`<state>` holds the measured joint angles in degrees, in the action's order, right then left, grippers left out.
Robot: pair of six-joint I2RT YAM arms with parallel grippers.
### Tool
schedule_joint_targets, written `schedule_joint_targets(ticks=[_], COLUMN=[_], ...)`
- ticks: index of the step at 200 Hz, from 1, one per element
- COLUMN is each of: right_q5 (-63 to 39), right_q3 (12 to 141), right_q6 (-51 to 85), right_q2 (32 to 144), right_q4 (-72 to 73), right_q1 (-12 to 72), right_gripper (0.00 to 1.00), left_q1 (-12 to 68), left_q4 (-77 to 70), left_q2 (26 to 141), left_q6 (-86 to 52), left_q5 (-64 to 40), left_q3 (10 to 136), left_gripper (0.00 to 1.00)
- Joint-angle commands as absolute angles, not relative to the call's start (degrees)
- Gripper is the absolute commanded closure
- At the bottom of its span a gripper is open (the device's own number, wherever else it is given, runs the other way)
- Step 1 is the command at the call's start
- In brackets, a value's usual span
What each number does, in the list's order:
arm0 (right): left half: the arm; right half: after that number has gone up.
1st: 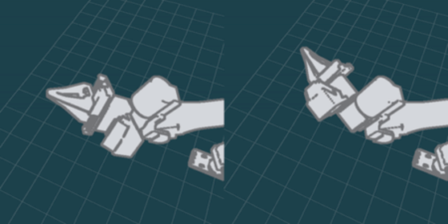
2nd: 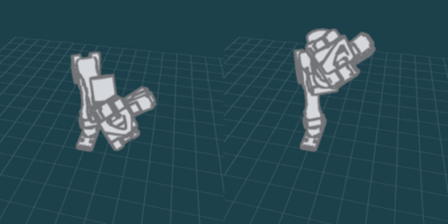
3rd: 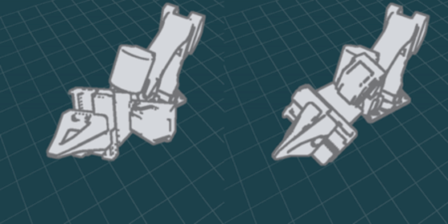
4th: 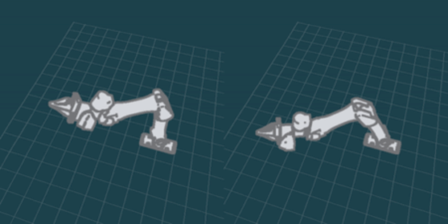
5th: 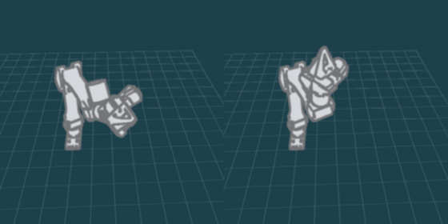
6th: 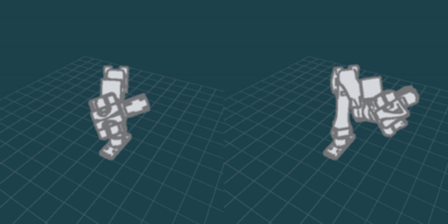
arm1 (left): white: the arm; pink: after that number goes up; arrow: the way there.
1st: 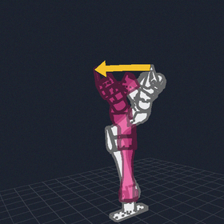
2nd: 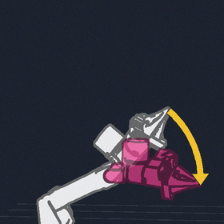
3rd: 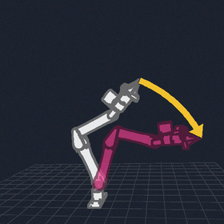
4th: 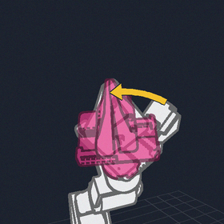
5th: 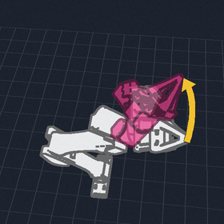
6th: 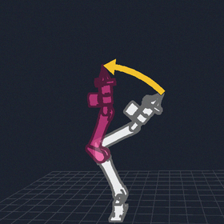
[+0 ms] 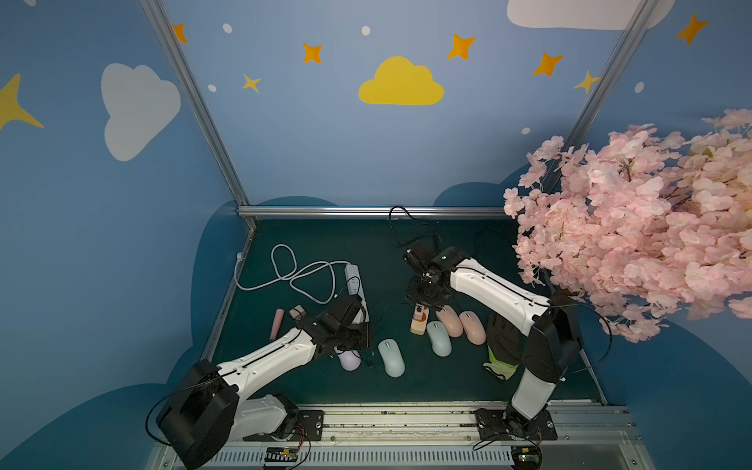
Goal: Unplug the wireless mouse
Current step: Place the power cord at the center of the board.
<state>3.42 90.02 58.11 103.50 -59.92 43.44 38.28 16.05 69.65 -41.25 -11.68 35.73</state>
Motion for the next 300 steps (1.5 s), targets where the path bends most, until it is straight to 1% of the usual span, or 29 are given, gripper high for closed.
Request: schedule_joint_targets(ticks=[1, 42, 96, 160, 267, 283, 285, 300], right_q5=[1.72, 0.04, 0.0, 0.35, 0.03, -0.81, -0.91, -1.66], right_q3=[92.33, 93.16, 95.45, 95.1, 94.93, 94.36, 94.28, 93.49], right_q6=[58.36, 58.11, 56.34, 54.87, 52.32, 51.64, 51.56, 50.75], right_q2=[105.27, 108.04, 111.54, 113.09, 114.8, 114.35, 114.28, 113.74], right_q4=[-64.21, -64.78, -68.28, -68.38, -67.03, -65.99, -65.89, -64.89], right_q1=[42.88, 42.71, 42.72, 41.74, 40.96, 40.77, 40.71, 40.38], right_gripper=[0.38, 0.39, 0.47, 0.54, 0.71, 0.74, 0.74, 0.76], left_q1=[38.34, 38.32, 38.32, 38.32, 38.36, 38.49, 38.56, 39.07], left_q4=[17.37, 17.25, 17.31, 17.47, 16.03, 14.1, 13.74, 10.79], left_q2=[67.63, 65.3, 65.08, 64.6, 63.87, 62.85, 62.69, 61.76], left_q6=[-42.37, -42.63, -42.19, -42.04, -41.01, -40.07, -39.94, -38.82], left_q5=[-10.9, -10.55, -10.81, -10.5, -11.99, -12.97, -14.36, -17.14], left_q3=[34.03, 32.52, 32.61, 32.78, 32.87, 32.73, 32.7, 32.52], left_gripper=[0.96, 0.96, 0.96, 0.96, 0.96, 0.94, 0.94, 0.88])
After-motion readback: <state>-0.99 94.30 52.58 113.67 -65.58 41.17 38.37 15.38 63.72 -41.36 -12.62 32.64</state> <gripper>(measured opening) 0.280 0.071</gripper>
